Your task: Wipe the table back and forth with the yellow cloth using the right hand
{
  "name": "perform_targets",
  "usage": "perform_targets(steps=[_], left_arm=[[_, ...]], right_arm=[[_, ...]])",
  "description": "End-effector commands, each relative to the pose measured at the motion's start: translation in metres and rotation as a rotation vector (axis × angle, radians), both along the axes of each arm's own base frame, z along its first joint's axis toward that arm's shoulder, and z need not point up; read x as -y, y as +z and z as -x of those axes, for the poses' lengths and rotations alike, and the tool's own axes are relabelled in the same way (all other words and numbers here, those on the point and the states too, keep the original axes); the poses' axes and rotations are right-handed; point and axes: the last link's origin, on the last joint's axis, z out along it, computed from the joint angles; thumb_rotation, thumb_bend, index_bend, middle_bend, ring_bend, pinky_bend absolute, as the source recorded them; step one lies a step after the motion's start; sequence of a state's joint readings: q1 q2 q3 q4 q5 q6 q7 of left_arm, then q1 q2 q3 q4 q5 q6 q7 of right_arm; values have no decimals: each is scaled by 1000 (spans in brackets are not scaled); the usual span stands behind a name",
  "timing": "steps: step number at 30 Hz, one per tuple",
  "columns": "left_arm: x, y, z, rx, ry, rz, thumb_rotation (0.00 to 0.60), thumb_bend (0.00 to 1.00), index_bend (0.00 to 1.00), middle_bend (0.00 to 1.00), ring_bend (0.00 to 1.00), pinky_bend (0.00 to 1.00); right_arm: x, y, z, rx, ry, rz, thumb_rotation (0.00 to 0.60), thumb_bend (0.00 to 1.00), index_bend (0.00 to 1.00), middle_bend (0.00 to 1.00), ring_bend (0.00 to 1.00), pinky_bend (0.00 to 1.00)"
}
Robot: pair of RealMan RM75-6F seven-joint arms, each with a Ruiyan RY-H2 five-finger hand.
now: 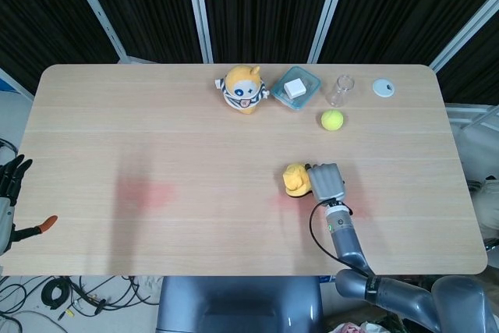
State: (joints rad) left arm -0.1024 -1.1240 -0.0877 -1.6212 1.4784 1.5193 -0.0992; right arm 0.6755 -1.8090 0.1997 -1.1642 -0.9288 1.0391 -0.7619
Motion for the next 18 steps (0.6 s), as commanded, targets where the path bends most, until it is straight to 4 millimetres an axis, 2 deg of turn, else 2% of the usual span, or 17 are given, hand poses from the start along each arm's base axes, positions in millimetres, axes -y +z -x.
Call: perform_targets(steps=[1, 5, 7, 8, 11, 12, 15, 18], left_arm=[[0, 0, 0, -1, -1, -1, 600, 23, 0, 0, 0, 29], [0, -1, 0, -2, -2, 1, 600, 23, 0, 0, 0, 29], [0, -1, 0, -4, -3, 2, 600, 23, 0, 0, 0, 29], [0, -1, 0, -5, -4, 2, 600, 23, 0, 0, 0, 29], [0, -2, -1, -8, -6, 4, 600, 23, 0, 0, 0, 29], [0, -2, -1, -9, -6, 5, 600, 23, 0, 0, 0, 29], [0, -3, -2, -14, -9, 6, 600, 23, 0, 0, 0, 29], [0, -4, -3, -15, -9, 4, 600, 23, 0, 0, 0, 29]], right_arm=[[-3, 5, 4, -6, -2, 9, 600, 620, 676, 595, 632, 711], [-5, 16, 8, 2, -8, 38, 600, 619, 676, 574, 612, 700], [-7, 22, 11, 7, -10, 51, 600, 615, 672, 549, 589, 660], [-9, 26, 12, 14, -13, 57, 600, 595, 641, 513, 552, 608], [-14, 33, 17, 20, -25, 53, 600, 409, 409, 343, 383, 403], [-17, 34, 18, 24, -35, 45, 600, 314, 292, 267, 314, 331], [-22, 37, 16, 49, -33, 48, 600, 143, 49, 97, 147, 219], [-26, 36, 8, 103, -24, 52, 600, 69, 0, 5, 30, 181]])
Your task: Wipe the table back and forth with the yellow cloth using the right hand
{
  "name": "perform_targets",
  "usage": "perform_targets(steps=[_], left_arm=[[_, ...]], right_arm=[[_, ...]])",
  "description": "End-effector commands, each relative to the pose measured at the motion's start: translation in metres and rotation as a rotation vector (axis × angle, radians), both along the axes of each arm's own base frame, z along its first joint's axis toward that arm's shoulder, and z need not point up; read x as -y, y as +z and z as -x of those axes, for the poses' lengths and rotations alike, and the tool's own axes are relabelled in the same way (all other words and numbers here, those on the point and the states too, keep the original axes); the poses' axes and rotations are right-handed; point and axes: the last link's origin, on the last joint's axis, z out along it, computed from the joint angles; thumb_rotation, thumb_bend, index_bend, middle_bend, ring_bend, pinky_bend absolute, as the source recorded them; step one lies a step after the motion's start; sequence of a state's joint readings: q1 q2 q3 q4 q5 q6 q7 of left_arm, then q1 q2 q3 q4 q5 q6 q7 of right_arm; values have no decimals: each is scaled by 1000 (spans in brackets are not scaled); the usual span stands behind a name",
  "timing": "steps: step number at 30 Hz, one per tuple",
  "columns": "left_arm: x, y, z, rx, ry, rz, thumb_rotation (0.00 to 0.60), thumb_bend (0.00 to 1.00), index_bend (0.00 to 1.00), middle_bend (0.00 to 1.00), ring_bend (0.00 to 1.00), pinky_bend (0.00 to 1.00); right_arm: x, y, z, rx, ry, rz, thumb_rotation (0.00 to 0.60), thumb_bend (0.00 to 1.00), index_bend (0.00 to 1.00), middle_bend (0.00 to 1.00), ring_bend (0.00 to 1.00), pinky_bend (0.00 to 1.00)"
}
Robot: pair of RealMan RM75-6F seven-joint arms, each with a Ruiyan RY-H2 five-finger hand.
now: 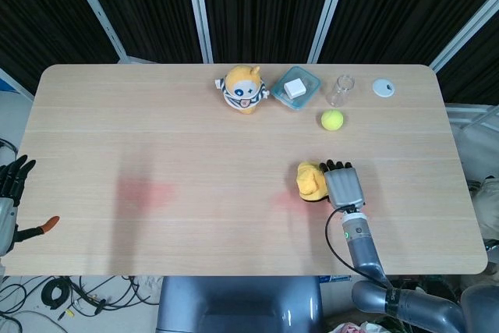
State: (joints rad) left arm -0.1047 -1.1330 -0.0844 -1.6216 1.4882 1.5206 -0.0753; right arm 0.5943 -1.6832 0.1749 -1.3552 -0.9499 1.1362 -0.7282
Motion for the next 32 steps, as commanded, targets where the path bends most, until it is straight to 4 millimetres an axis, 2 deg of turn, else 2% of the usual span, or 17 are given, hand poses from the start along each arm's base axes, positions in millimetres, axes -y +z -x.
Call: perform_targets(steps=[1, 7, 11, 18, 25, 32], left_arm=[[0, -1, -1, 1, 0, -2, 600, 23, 0, 0, 0, 29], [-1, -1, 0, 0, 3, -4, 600, 23, 0, 0, 0, 29], [-1, 0, 0, -1, 2, -5, 600, 23, 0, 0, 0, 29], [0, -1, 1, -14, 2, -2, 600, 23, 0, 0, 0, 27], [1, -1, 4, -62, 27, 2, 600, 23, 0, 0, 0, 0], [3, -3, 3, -91, 43, 0, 600, 23, 0, 0, 0, 0]], right_arm=[[-5, 1, -7, 48, 12, 5, 600, 57, 0, 0, 19, 177], [-11, 6, -18, 78, 59, 14, 600, 46, 0, 0, 9, 177], [-21, 23, -14, 84, 80, 40, 600, 46, 0, 0, 7, 176], [-55, 84, 16, 56, 102, 119, 600, 46, 0, 0, 0, 176], [-105, 155, 55, 26, 92, 231, 600, 45, 0, 0, 0, 160], [-145, 188, 84, 40, 46, 296, 600, 46, 0, 0, 0, 159]])
